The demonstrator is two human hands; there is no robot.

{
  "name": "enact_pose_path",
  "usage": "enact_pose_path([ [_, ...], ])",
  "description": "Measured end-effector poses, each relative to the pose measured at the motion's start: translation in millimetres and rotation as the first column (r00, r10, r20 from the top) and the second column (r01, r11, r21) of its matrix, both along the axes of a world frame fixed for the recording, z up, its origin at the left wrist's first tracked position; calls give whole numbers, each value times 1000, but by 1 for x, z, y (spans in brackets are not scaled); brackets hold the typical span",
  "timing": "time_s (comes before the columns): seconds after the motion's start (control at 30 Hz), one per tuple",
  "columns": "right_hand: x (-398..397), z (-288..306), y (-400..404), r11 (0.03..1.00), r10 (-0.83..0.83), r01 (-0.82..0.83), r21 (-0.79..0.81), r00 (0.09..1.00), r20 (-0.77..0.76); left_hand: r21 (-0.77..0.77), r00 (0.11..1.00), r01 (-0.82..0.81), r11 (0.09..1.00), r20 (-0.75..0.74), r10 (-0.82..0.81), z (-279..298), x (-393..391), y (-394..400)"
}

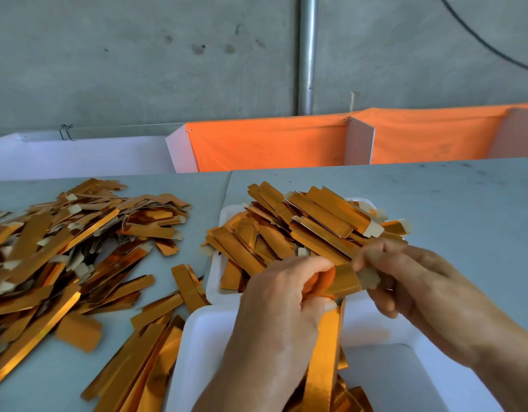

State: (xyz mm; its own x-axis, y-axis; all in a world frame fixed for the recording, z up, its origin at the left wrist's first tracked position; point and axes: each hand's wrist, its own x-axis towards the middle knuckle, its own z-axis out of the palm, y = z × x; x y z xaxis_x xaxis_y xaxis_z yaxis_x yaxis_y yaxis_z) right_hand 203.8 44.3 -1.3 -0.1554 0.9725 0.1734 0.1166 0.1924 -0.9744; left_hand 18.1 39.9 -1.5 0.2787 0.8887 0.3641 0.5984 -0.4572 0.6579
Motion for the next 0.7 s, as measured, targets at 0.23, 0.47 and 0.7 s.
enact_pose_path([
  [0.23, 1, -2, 4, 959, 155, -235, -161, 904, -398, -31, 999, -15, 999, 29, 16, 1, -2, 1],
  [0.47, 0, -1, 6, 922, 114, -290, -259, 839, -532, -7, 1000, -1, 1000, 24, 1, 3, -3, 0],
  [0.7, 0, 0, 5, 907, 139, -307, -289, 865, -482, 20, 1000, 18, 1000, 2, -18, 2, -3, 0],
])
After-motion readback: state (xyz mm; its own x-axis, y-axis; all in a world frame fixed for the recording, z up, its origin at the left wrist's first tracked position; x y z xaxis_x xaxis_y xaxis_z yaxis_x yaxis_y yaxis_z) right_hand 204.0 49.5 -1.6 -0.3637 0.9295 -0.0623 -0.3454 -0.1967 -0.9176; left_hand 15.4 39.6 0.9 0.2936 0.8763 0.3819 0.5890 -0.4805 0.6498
